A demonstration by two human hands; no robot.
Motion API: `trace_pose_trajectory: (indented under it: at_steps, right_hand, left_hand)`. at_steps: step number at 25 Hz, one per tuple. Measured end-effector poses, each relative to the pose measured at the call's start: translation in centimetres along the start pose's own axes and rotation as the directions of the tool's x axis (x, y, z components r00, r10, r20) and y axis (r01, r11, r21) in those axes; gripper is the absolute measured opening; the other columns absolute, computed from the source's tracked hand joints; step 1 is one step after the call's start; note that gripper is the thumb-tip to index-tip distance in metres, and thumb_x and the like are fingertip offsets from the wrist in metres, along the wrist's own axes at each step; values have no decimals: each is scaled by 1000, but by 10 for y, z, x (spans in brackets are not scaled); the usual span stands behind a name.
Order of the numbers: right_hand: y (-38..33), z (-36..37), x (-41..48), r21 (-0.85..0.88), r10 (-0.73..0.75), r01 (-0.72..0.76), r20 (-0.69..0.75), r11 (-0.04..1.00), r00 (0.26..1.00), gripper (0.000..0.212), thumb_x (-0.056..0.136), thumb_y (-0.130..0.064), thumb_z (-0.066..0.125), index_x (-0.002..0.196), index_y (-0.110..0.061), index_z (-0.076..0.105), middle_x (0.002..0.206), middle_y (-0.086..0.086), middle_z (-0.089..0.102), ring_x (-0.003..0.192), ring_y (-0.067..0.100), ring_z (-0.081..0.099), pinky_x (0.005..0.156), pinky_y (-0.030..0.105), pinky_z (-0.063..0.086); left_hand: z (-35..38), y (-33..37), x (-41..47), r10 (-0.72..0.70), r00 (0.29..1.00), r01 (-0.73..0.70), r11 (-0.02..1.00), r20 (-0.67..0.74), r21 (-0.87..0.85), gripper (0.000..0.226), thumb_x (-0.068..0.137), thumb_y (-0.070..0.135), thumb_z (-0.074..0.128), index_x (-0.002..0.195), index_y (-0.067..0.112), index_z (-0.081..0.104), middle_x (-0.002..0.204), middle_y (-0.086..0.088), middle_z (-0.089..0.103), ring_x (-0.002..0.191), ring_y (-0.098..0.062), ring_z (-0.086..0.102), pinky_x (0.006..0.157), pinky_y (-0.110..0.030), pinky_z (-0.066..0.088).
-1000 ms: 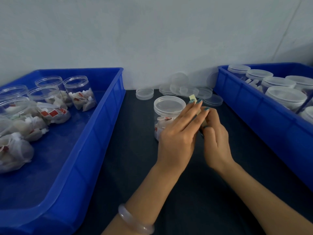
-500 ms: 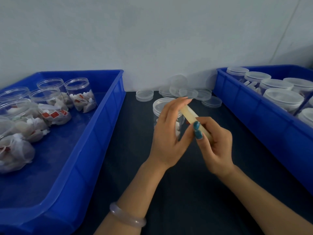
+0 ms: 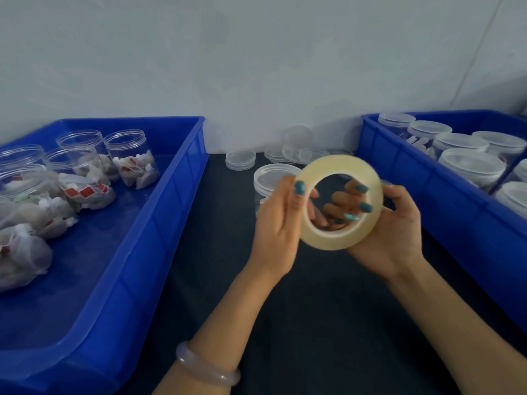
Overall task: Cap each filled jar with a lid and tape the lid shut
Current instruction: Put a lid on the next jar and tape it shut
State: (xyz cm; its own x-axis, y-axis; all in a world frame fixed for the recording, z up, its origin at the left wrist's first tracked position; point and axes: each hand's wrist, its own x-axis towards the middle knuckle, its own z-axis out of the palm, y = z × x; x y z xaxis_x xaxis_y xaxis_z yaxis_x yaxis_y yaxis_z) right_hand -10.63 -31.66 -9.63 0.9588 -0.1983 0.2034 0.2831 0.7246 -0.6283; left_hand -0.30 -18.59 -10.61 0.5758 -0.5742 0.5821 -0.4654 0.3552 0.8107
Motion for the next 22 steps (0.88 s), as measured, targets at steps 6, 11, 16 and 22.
trace_pose_trajectory:
  at_steps: [6,11,16,22]
  right_hand:
    - [6,3,-2,-526,221,-231,-83,819,972,49,82,-58,65,93,-11,68,80,17,51,70,19,59,74,30,54]
    - [7,0,-2,-505,58,-111,-121,856,991,27,84,-41,54,73,-20,67,61,-3,55,56,10,51,65,31,41]
    - [2,2,-3,-477,219,-96,209,874,953,33,86,-38,58,98,-7,64,56,0,40,53,11,44,62,32,36]
    - [19,6,-5,-807,-50,188,194,560,980,38,96,-36,34,101,-14,64,55,3,37,49,13,30,52,24,35]
  left_hand:
    - [-30,3,7,-35,987,12,989,155,147,37,89,49,60,79,16,71,64,-10,60,57,-29,53,55,-46,43]
    - [-35,4,9,-48,988,34,994,146,100,21,88,41,68,95,21,74,79,4,73,66,-9,69,59,-18,52]
    - [-34,8,11,49,992,-66,987,119,144,18,95,30,63,110,26,72,103,10,71,101,-12,66,82,-20,51]
    - [-26,10,9,282,959,-262,878,10,401,27,91,31,65,113,18,73,109,-3,63,106,-20,58,90,-33,51]
